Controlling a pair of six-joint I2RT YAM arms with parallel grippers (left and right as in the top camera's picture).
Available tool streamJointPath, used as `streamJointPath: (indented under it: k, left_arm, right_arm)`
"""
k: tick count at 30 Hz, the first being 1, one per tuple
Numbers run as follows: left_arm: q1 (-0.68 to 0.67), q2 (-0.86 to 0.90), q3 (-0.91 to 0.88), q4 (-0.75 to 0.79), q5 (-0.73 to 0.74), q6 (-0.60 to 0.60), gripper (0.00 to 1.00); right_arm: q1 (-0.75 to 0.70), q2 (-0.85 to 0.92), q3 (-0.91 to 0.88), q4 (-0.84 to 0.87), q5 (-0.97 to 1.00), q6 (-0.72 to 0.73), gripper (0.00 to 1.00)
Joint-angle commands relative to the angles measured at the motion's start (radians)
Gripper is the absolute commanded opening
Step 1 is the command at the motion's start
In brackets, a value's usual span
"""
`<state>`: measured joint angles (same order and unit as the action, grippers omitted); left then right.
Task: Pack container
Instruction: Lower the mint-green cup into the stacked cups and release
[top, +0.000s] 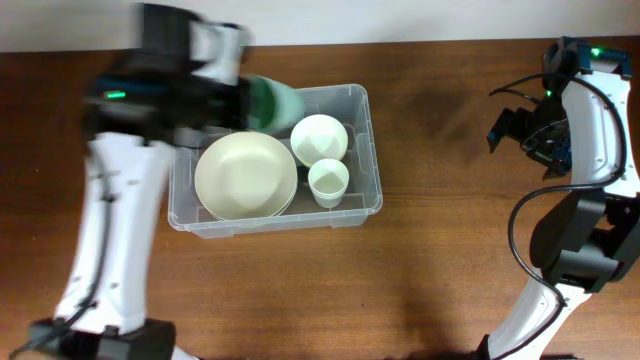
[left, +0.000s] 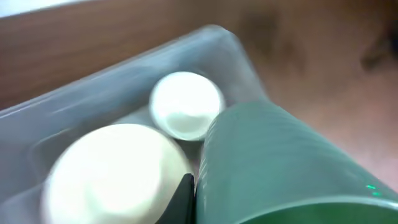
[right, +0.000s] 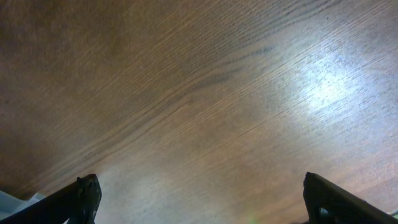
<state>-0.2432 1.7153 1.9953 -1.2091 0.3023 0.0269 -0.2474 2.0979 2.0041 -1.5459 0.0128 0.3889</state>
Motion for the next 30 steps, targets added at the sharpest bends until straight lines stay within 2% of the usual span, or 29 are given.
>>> streamJointPath:
  k: [1, 3, 12, 20, 28, 30]
  left_arm:
    - [-0.155, 0.103, 0.002, -0.022, -0.143, 0.121, 0.01]
    - [-0.218, 0.176, 0.002, -0.06, -0.206, 0.098, 0.01]
    - [-0.277, 0.328, 0.002, -0.106, -0.203, 0.098, 0.01]
    - [-0.277, 0.33, 0.002, -0.108, -0.281, 0.075, 0.01]
    - [-0.273, 0.33, 0.002, -0.108, -0.284, 0.075, 0.01]
    - [-0.273, 0.33, 0.002, -0.108, -0.285, 0.075, 0.05]
  right_arm:
    - [-0.003, -0.008, -0.004, -0.001, -0.002, 0.001, 0.99]
    - [-0.003, -0.008, -0.004, -0.001, -0.002, 0.001, 0.99]
    - [-0.003, -0.008, -0.004, -0.001, -0.002, 0.001, 0.99]
    - [-0.003, -0.008, -0.004, -0.001, -0.002, 0.001, 0.99]
    - [-0.003, -0.008, -0.004, -0.001, -0.002, 0.001, 0.99]
    - [-0.003, -0.008, -0.004, -0.001, -0.002, 0.001, 0.99]
